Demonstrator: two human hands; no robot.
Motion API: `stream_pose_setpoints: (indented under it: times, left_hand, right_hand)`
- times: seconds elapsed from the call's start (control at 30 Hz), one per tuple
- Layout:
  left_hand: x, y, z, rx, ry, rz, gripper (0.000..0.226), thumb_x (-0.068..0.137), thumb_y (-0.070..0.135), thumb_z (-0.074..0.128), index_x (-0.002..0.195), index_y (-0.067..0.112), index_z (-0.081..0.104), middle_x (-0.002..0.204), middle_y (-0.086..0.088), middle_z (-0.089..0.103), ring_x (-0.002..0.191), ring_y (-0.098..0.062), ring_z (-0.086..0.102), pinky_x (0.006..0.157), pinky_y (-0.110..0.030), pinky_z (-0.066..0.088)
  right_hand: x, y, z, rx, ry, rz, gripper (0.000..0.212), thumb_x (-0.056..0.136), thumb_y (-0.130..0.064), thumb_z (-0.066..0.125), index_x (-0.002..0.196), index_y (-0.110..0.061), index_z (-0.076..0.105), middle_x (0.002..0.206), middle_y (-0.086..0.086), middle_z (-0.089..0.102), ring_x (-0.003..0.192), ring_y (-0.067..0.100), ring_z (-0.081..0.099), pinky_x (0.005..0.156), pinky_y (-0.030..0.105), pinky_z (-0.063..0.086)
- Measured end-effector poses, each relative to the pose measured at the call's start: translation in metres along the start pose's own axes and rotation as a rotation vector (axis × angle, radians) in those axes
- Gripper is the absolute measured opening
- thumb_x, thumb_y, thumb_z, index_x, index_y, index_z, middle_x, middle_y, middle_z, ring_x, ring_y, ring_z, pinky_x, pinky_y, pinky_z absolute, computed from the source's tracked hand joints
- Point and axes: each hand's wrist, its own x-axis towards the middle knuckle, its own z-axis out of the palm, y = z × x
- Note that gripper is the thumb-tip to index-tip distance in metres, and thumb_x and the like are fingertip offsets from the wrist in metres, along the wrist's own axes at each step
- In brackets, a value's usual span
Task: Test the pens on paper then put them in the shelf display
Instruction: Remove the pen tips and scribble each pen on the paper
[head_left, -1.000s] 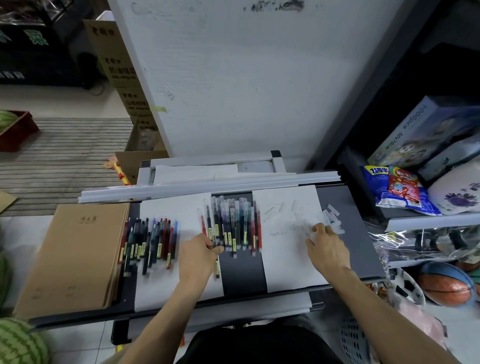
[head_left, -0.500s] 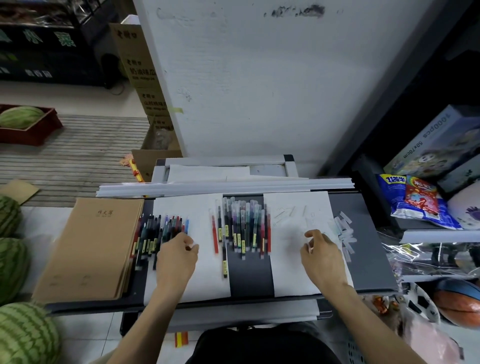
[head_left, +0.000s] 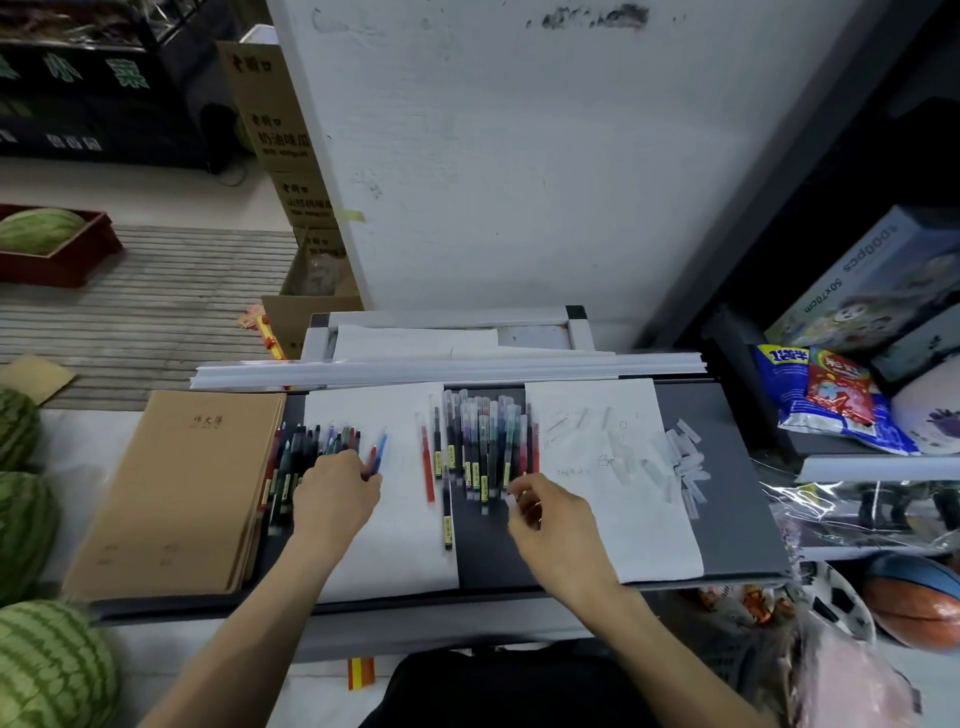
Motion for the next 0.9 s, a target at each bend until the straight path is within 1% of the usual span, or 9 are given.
stream_pose_setpoints:
  times: [0.1,0.2,0.3,0.43,0.5,0.57,0.67,0.73,0.9]
  left_hand:
    - [-0.001,0.002,-0.002,0.048,-0.002,0.014,0.026,0.091,0.037,0.064,0.072,0.020,0.061,0.064,0.003,0.059,0.055,-0.018,0.059,0.057,-0.036,0.058]
    - [-0.005,0.002,-0.007,0.048,-0.023,0.005,0.027,0.088,0.035,0.061,0.068,0.017,0.056,0.062,0.002,0.059,0.053,-0.019,0.059,0.056,-0.034,0.056]
    - [-0.013,0.001,-0.018,-0.048,-0.024,0.011,0.029,0.089,0.037,0.060,0.069,0.017,0.055,0.061,0.003,0.061,0.054,-0.019,0.061,0.058,-0.034,0.056]
    - [-0.039,0.011,-0.043,-0.463,-0.105,0.115,0.029,0.097,0.026,0.052,0.069,0.019,0.056,0.056,0.002,0.058,0.048,-0.022,0.050,0.052,-0.040,0.046]
    - [-0.060,0.021,-0.062,-0.658,-0.168,0.187,0.026,0.095,0.028,0.046,0.074,0.023,0.060,0.056,0.005,0.053,0.049,-0.014,0.041,0.052,-0.037,0.036]
    - [-0.082,0.033,-0.079,-0.735,-0.207,0.287,0.026,0.093,0.036,0.043,0.077,0.027,0.062,0.060,-0.001,0.049,0.053,-0.014,0.038,0.052,-0.038,0.031]
    - [-0.109,0.050,-0.099,-0.805,-0.224,0.429,0.035,0.096,0.054,0.045,0.083,0.027,0.062,0.063,-0.009,0.046,0.053,-0.016,0.035,0.049,-0.035,0.030]
    - [-0.120,0.057,-0.107,-0.821,-0.208,0.472,0.039,0.098,0.058,0.046,0.086,0.025,0.062,0.061,-0.003,0.043,0.051,-0.010,0.034,0.048,-0.026,0.029]
    - [-0.127,0.066,-0.115,-0.783,-0.180,0.513,0.041,0.102,0.057,0.044,0.086,0.024,0.063,0.055,0.008,0.041,0.046,-0.009,0.033,0.048,-0.017,0.027]
  right_hand:
    - [-0.002,-0.008,-0.004,0.223,-0.027,0.060,0.013,0.099,-0.025,0.067,0.106,-0.037,0.068,0.087,-0.014,0.069,0.075,0.007,0.065,0.063,0.016,0.051]
    - [-0.002,-0.015,-0.013,0.349,-0.066,0.085,0.014,0.099,-0.028,0.069,0.111,-0.034,0.073,0.089,-0.011,0.074,0.085,0.007,0.070,0.076,0.017,0.055]
    - [-0.002,-0.029,-0.025,0.593,-0.117,0.123,0.011,0.098,-0.020,0.072,0.105,-0.024,0.079,0.089,0.001,0.078,0.085,0.014,0.074,0.084,0.024,0.058]
    - [-0.003,-0.044,-0.043,0.945,-0.102,0.204,0.015,0.094,-0.003,0.071,0.107,-0.007,0.077,0.089,0.019,0.074,0.081,0.027,0.065,0.080,0.033,0.054]
    - [-0.003,-0.052,-0.050,1.071,-0.078,0.231,0.024,0.093,0.000,0.069,0.115,-0.007,0.075,0.087,0.023,0.071,0.081,0.031,0.058,0.081,0.036,0.049]
    - [-0.005,-0.060,-0.056,1.129,-0.069,0.224,0.034,0.091,0.001,0.069,0.122,-0.013,0.075,0.087,0.025,0.069,0.079,0.030,0.054,0.082,0.038,0.044]
    - [-0.007,-0.069,-0.059,1.165,-0.022,0.204,0.028,0.093,0.000,0.069,0.117,-0.011,0.078,0.090,0.023,0.072,0.087,0.032,0.061,0.089,0.042,0.043]
    - [-0.009,-0.074,-0.060,1.182,-0.008,0.177,0.025,0.090,-0.004,0.073,0.114,-0.007,0.077,0.094,0.024,0.074,0.093,0.034,0.066,0.090,0.040,0.048]
    - [-0.012,-0.082,-0.062,1.235,-0.020,0.102,0.033,0.080,-0.013,0.079,0.112,-0.004,0.076,0.100,0.028,0.075,0.090,0.027,0.074,0.080,0.027,0.059]
